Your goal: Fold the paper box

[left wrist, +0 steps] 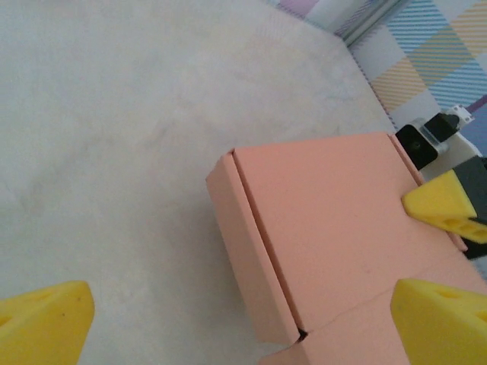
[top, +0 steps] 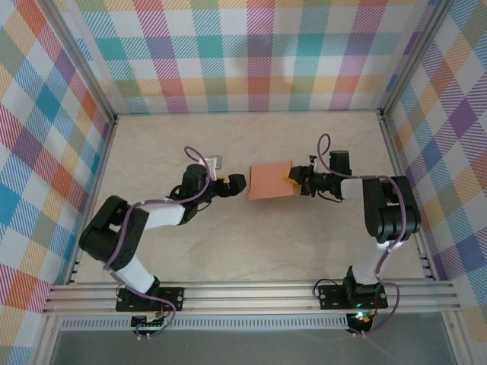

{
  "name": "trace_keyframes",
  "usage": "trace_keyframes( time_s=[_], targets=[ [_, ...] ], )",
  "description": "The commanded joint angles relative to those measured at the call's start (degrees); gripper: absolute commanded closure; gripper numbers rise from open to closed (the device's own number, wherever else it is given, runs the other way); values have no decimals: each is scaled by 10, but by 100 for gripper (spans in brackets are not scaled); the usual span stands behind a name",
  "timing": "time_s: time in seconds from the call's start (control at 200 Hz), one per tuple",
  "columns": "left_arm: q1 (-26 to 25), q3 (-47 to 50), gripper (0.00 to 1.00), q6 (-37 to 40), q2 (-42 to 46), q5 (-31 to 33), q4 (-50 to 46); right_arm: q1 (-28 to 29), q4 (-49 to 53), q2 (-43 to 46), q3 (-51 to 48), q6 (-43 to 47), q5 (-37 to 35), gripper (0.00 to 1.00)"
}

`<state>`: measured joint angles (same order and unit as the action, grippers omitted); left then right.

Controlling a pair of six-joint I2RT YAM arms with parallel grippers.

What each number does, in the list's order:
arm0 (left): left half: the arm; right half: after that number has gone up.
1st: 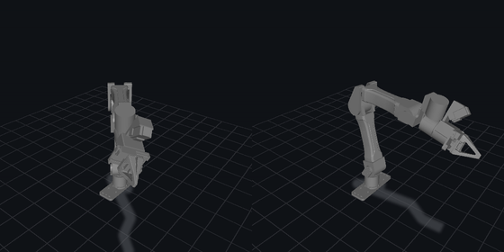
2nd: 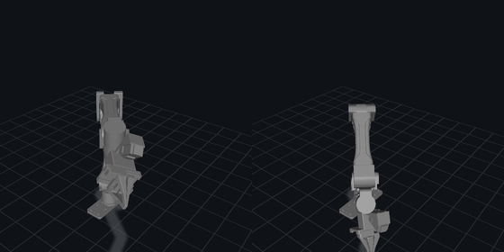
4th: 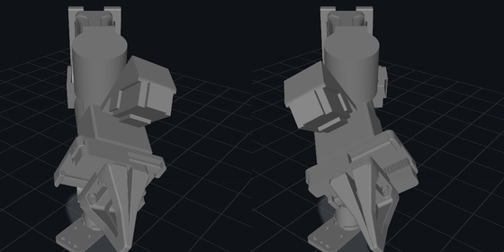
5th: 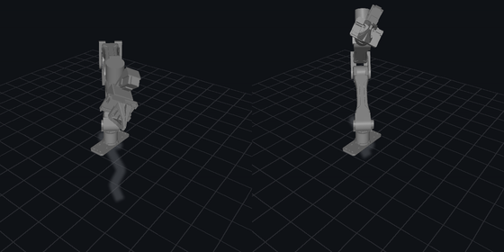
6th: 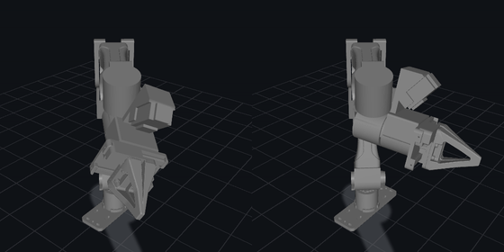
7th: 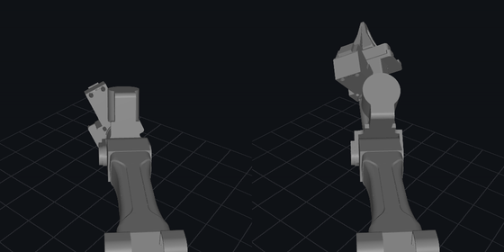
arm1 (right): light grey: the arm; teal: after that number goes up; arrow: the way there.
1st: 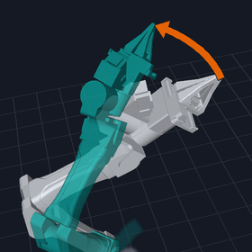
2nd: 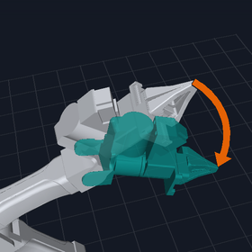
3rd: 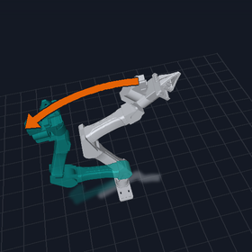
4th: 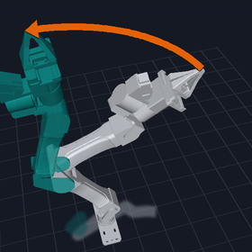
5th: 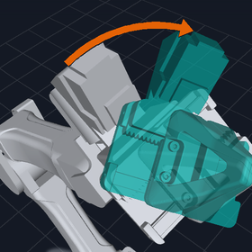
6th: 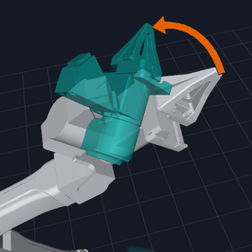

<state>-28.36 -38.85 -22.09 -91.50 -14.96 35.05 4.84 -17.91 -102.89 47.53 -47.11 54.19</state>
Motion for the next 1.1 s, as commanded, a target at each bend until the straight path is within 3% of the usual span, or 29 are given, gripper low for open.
trace_keyframes(
  time_s=[0.0,0.42,0.575,0.74,0.83,1.095],
  targets=[
    [-43,-4,0,222,47,72,-29,-14,36,36,22,19,17,60],
    [-194,-40,0,690,45,250,-50,-43,93,89,39,11,53,60],
    [-242,-53,0,837,-24,364,52,-44,98,101,36,3,61,59],
    [-259,-70,3,905,-80,434,165,-44,89,111,29,-14,67,59],
    [-264,-77,11,933,-108,451,234,-44,90,118,26,-17,68,60],
    [-264,-100,25,961,-158,473,291,-44,79,128,15,-31,67,60]
  ],
)
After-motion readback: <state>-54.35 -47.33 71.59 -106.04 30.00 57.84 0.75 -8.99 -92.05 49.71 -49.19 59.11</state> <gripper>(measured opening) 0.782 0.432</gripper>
